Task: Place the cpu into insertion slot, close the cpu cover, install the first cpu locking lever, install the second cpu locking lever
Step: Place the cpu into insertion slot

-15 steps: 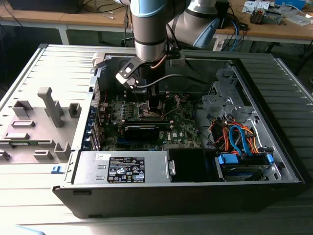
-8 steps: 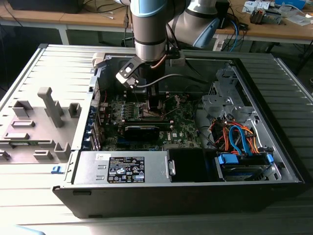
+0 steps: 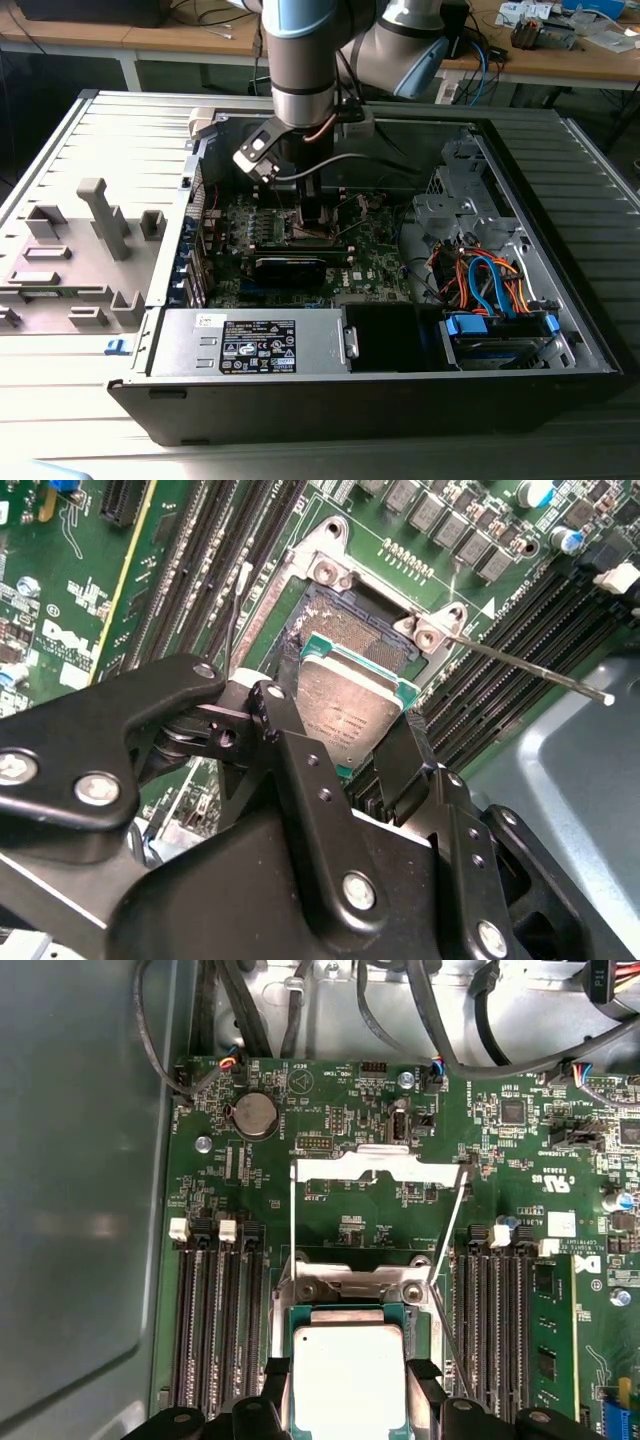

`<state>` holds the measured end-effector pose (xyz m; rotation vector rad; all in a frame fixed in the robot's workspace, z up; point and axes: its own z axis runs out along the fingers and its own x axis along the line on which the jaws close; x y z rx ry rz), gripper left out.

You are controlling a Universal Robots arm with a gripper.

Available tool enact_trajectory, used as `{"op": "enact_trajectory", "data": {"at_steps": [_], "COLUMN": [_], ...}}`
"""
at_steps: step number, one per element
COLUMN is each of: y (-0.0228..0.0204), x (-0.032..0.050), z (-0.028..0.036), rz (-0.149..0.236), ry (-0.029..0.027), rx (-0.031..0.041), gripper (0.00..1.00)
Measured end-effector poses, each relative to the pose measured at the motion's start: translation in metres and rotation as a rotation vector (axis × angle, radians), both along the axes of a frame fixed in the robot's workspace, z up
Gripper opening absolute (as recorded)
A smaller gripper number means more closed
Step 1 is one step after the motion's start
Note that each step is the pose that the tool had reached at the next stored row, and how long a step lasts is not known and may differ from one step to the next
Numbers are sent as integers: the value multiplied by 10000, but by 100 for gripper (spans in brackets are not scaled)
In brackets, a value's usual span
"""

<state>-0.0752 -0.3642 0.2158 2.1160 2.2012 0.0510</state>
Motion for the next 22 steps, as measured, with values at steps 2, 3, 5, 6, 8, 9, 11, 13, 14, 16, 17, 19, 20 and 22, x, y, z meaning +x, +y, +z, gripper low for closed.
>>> {"op": "enact_trajectory", "data": {"at_steps": [2, 3, 5, 6, 8, 9, 11, 13, 14, 16, 17, 19, 20, 22], "y": [-6, -11, -27, -36, -53, -62, -68, -68, -68, -68, -69, -64, -61, -47], "x": [-3, -6, -17, -21, -26, -29, -31, -30, -30, -30, -30, -29, -30, -30], "z": [-8, -14, -29, -36, -55, -70, -87, -107, -114, -133, -140, -145, -146, -150], "rz": [-1, -1, -7, -11, -35, -62, -104, -169, -177, -181, -181, -180, -181, -182], "ry": [0, -1, -1, -1, -1, -1, -1, 0, -1, 0, 0, -1, -1, -1], "rx": [0, 0, -1, -1, 0, 0, -1, -2, -1, -1, -2, 0, -1, 0], "gripper": [55, 55, 55, 55, 55, 55, 55, 55, 55, 55, 55, 55, 55, 55]}}
